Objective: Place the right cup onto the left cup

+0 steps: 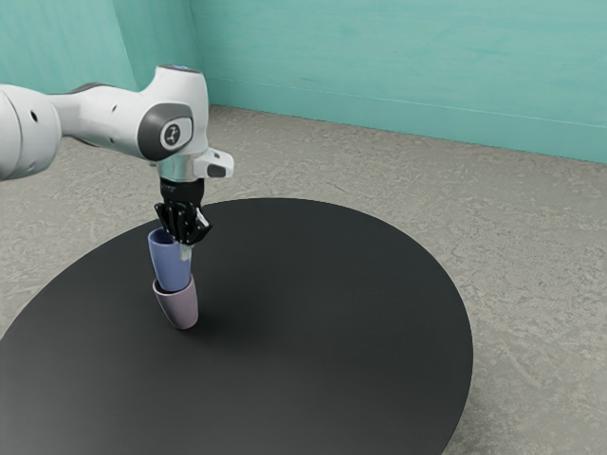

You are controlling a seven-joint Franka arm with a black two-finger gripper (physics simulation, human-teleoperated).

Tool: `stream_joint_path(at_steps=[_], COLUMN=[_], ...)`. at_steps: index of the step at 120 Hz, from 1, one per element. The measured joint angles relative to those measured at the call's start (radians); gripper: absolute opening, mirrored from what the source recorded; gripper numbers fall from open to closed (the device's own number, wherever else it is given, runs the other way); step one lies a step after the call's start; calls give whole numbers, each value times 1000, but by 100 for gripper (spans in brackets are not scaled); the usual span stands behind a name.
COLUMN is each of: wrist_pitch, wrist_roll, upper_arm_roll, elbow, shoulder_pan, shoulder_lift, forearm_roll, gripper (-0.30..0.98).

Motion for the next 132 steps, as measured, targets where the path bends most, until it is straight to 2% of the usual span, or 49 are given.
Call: stream_joint_path(at_steps=[51,60,78,91,109,132], wrist_pitch=[12,18,26,28,19,-18], wrist_roll=[-1,0,4,7,10,10], upper_arm_roll=[-1,-5,-6,-4,-5,-29], elbow=[-3,-6,-8,-11,-17,-16], shoulder_pan=[0,0,-1,-2,-3,-6], shoulder_lift=[23,23,19,-4,-55,-125], forearm_roll=[1,-1,-8,-10,-11,-19], gripper=[-8,1,31,46,57,64])
